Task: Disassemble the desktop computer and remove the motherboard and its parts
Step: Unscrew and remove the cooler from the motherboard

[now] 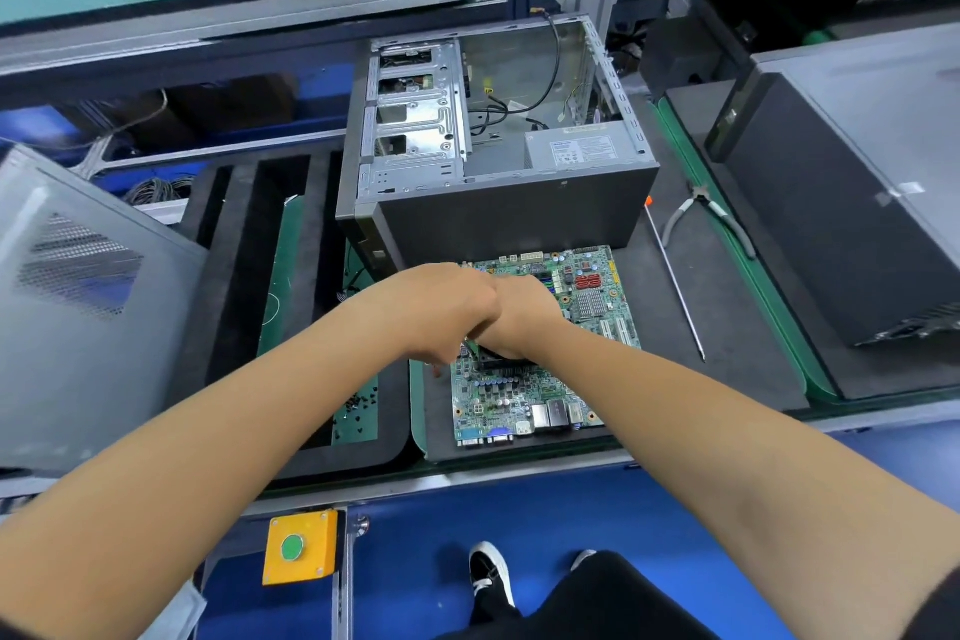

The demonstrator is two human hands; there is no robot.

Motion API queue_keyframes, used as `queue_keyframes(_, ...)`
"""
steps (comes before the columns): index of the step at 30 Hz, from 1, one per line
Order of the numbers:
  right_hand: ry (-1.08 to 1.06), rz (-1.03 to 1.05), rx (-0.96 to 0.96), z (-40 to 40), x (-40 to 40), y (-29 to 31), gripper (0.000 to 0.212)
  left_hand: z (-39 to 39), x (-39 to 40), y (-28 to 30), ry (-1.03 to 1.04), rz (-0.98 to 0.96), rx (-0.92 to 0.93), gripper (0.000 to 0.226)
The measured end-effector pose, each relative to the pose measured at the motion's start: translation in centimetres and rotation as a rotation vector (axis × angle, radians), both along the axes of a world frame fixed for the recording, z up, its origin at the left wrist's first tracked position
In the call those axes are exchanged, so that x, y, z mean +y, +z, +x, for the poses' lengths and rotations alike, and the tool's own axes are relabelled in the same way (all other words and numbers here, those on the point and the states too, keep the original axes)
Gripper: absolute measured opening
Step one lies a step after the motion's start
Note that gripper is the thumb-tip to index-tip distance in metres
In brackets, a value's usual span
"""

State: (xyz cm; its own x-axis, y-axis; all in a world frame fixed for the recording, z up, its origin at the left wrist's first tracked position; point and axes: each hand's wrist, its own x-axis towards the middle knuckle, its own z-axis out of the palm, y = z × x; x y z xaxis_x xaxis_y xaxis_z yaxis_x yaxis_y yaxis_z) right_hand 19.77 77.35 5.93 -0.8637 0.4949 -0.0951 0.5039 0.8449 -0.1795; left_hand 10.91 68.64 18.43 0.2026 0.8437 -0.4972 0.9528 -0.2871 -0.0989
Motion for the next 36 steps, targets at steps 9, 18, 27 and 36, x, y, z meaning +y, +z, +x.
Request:
queue_keyframes(9, -0.002, -0.053, 0.083, 0.0, -0.2, -0.1, 0.033, -0.9, 0.7, -0.6, 0.081, 0.170, -0.071, 0.022)
queue_keyframes(18, -0.005, -0.101, 0.052, 0.2, -0.1, 0.2, 0.039, 1.5, 0.0, 0.1, 0.305, 0.263, -0.084, 0.008)
queue_keyframes(27, 0.005, -0.068, 0.048, 0.1, -0.1, 0.1, 0.029, 0.1, -0.4, 0.4, 0.058, 0.102, -0.014, 0.016)
queue_keyframes(36, 0.054, -0.022, 0.026, 0.1, 0.2, 0.0, 0.031, 0.2, 0.0, -0.2, 0.011, 0.269, 0.129, 0.040)
